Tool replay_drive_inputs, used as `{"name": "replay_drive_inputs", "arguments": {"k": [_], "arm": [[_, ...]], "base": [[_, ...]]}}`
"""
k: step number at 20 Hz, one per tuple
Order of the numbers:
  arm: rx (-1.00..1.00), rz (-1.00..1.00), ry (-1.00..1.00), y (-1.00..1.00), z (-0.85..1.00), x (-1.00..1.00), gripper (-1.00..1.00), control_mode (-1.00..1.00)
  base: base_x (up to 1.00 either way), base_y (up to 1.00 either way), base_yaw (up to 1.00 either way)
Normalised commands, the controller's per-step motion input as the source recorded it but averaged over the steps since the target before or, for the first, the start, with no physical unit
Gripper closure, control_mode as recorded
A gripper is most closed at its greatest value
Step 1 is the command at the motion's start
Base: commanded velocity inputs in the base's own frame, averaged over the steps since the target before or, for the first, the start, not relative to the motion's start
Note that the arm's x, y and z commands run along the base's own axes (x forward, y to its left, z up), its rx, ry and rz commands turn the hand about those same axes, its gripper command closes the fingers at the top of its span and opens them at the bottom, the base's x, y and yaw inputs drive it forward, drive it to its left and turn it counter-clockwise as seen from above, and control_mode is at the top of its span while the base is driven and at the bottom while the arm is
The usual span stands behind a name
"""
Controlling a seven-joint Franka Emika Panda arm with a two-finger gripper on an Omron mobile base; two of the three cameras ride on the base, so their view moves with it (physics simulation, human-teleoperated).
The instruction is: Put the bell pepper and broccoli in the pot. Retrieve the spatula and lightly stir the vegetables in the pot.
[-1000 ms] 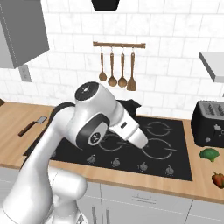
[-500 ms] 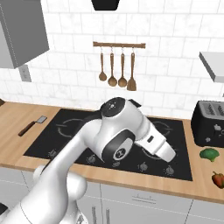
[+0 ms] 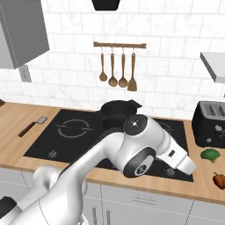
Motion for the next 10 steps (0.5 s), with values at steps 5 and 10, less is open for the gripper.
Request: {"name": "replay_drive_inputs", "arguments": {"k": [5, 10], "arm": [[0.00, 0.01, 0.05, -0.36, 0.00, 0.00, -1.00, -1.00], [0.00, 0.01, 0.08, -0.29, -0.09, 0.00, -1.00, -1.00]], "base": [[0.00, 0.00, 0.00], [0.00, 0.00, 0.00]]}}
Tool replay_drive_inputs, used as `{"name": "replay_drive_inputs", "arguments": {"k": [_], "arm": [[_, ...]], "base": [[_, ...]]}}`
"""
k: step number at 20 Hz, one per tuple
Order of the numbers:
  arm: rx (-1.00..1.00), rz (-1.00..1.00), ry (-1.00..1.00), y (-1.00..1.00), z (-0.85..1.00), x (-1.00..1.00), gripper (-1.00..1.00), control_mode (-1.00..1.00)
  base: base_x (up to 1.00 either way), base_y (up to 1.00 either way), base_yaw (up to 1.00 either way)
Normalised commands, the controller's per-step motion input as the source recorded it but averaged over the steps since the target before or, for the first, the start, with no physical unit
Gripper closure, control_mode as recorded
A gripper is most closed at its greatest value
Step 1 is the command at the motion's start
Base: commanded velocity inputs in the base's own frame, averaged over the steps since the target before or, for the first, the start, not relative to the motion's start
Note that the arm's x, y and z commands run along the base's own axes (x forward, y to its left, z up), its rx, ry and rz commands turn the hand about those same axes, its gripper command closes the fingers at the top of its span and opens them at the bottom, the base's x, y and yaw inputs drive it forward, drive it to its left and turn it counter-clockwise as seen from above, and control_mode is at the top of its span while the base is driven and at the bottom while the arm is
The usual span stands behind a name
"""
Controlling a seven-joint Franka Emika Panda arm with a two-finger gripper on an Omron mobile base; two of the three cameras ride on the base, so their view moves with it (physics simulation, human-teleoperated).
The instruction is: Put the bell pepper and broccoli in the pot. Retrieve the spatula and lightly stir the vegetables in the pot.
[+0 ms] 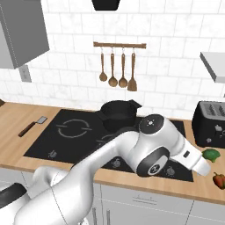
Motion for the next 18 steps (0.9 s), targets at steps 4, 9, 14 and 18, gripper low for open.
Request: {"name": "replay_drive_inputs", "arguments": {"k": [4, 9, 14, 18], "arm": [[-0.01, 0.01, 0.06, -0.14, -0.22, 0.00, -1.00, -1.00], [0.00, 0.00, 0.00, -0.19, -0.19, 0.00, -1.00, -1.00], [0.00, 0.06, 0.00, -0.19, -0.24, 0.00, -1.00, -1.00], [0.00, 0.11, 0.00, -0.20, -0.29, 0.00, -1.00, -1.00]], "base": [[0.00, 0.00, 0.00], [0.00, 0.00, 0.00], [0.00, 0.00, 0.00], [0.00, 0.00, 0.00]]}}
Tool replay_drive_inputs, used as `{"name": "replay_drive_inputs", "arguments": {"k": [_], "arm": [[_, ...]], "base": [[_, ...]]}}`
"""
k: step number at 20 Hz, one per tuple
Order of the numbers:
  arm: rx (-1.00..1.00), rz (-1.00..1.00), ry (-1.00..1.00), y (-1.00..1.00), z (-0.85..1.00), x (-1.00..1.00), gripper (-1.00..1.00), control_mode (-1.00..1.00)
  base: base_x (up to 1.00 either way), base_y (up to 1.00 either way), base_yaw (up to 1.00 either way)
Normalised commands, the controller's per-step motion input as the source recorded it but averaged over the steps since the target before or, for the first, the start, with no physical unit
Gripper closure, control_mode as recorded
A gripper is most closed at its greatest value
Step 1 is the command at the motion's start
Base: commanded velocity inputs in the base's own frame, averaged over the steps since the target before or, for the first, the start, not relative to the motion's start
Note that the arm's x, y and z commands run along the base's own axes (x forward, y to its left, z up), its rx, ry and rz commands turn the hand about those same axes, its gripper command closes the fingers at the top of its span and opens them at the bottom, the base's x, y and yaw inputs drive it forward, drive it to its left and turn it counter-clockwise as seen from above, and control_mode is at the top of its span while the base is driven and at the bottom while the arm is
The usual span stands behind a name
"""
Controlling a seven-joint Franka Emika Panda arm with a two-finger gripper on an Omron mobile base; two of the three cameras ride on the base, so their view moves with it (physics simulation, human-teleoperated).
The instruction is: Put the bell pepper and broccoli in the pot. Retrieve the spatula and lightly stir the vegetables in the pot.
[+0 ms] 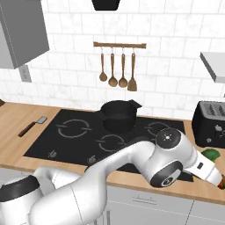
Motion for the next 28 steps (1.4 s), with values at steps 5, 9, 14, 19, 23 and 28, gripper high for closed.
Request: {"name": "replay_drive_inputs", "arguments": {"k": [5, 9, 14, 19, 23, 28], "arm": [[0.00, 0.16, 0.00, -0.21, -0.28, 0.02, -1.00, -1.00], [0.00, 0.14, 0.01, -0.19, -0.18, 0.09, -1.00, -1.00], [0.00, 0.10, 0.05, -0.13, -0.05, 0.17, -1.00, -1.00], [0.00, 0.02, 0.14, -0.09, 0.00, 0.21, -1.00, -1.00], [0.00, 0.00, 0.13, -0.08, -0.07, 0.16, -1.00, -1.00], [0.00, 0.00, 0.03, -0.12, -0.28, 0.09, -1.00, -1.00]], "base": [[0.00, 0.00, 0.00], [0.00, 0.00, 0.00], [0.00, 0.00, 0.00], [0.00, 0.00, 0.00], [0.00, 0.00, 0.00], [0.00, 0.00, 0.00]]}}
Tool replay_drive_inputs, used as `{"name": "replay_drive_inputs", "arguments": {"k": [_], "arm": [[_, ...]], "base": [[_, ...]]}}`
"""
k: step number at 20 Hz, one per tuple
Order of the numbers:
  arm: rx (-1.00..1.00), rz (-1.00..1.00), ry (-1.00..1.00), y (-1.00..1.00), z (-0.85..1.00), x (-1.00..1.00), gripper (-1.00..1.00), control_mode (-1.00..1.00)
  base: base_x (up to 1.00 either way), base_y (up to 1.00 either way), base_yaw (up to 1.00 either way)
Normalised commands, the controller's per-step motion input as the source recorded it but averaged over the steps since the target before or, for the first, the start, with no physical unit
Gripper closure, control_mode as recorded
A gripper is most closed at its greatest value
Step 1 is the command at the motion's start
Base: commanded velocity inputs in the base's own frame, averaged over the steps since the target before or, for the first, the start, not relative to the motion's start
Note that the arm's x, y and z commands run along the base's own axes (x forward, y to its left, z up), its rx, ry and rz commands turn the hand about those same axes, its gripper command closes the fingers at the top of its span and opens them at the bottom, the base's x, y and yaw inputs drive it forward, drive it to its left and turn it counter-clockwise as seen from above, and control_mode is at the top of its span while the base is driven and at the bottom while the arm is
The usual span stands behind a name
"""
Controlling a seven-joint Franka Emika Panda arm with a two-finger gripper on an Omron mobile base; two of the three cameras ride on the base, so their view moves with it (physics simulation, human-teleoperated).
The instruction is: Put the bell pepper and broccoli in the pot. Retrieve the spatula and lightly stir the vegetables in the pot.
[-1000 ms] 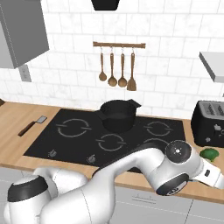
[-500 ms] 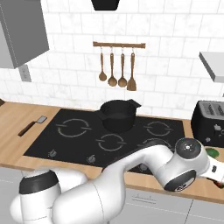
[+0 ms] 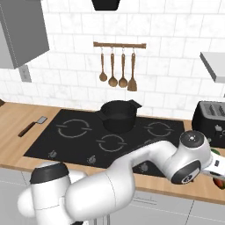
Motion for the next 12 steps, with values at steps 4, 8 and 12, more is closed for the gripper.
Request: {"name": "replay_drive_inputs", "arguments": {"k": [4, 8, 12], "arm": [[0.00, 0.00, 0.00, -0.15, -0.32, 0.05, -1.00, -1.00], [0.00, 0.01, 0.00, -0.18, -0.18, 0.09, -1.00, -1.00], [0.00, 0.01, 0.05, -0.23, -0.08, 0.12, -1.00, -1.00]], "base": [[0.00, 0.00, 0.00], [0.00, 0.00, 0.00], [0.00, 0.00, 0.00]]}}
